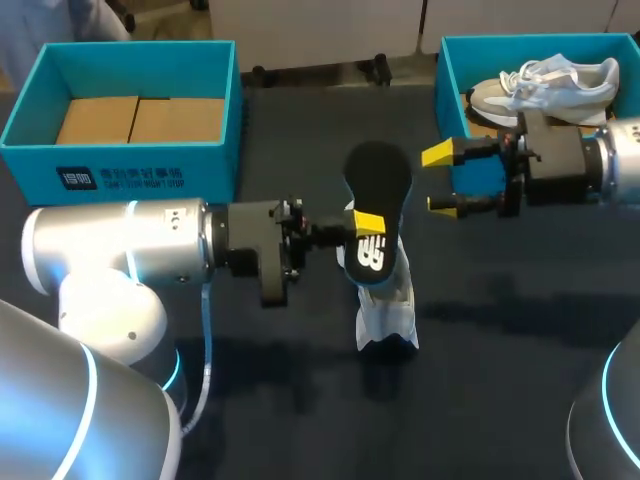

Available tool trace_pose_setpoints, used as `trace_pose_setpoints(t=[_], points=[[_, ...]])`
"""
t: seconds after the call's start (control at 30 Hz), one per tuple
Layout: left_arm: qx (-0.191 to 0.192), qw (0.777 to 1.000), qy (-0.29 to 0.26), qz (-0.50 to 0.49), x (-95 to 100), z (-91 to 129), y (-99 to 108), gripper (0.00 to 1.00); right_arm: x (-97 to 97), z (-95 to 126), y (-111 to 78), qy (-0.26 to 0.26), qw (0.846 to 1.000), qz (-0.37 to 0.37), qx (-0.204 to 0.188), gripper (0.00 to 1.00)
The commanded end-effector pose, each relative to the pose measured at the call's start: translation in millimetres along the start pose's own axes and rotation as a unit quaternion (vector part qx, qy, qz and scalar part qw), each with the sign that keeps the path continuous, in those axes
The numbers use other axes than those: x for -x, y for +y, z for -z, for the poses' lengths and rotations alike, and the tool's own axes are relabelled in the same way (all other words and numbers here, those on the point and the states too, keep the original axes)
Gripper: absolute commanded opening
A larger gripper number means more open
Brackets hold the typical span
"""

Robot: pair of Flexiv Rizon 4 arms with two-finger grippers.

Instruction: Take the shoe out of the shoebox, open the shoe tongue, remove and reinsert the insole, then place the shoe into the shoebox

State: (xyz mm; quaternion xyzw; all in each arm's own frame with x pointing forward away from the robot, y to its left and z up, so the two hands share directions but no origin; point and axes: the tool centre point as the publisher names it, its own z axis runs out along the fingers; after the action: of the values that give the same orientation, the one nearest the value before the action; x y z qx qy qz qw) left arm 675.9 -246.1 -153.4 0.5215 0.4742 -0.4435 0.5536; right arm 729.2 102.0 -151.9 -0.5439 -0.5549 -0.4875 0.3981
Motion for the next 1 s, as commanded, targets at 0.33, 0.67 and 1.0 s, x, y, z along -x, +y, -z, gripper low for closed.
trace_pose_setpoints(t=[0.33, 0.67, 1.0], points=[[0.003, 1.000, -0.004, -0.027, -9.9, -24.9, 8.3, 0.00, 4.9, -21.6, 8.6, 0.000, 0.999, -0.031, -0.038, 0.43], [-0.002, 0.999, -0.001, -0.035, -11.7, -27.8, 8.5, 0.00, 9.5, -24.2, 9.9, 0.013, 0.998, -0.041, -0.044, 0.20], [-0.015, 0.999, 0.002, -0.044, -9.9, -33.9, 11.1, 0.00, 12.9, -23.7, 8.1, 0.021, 0.998, -0.038, -0.040, 0.00]])
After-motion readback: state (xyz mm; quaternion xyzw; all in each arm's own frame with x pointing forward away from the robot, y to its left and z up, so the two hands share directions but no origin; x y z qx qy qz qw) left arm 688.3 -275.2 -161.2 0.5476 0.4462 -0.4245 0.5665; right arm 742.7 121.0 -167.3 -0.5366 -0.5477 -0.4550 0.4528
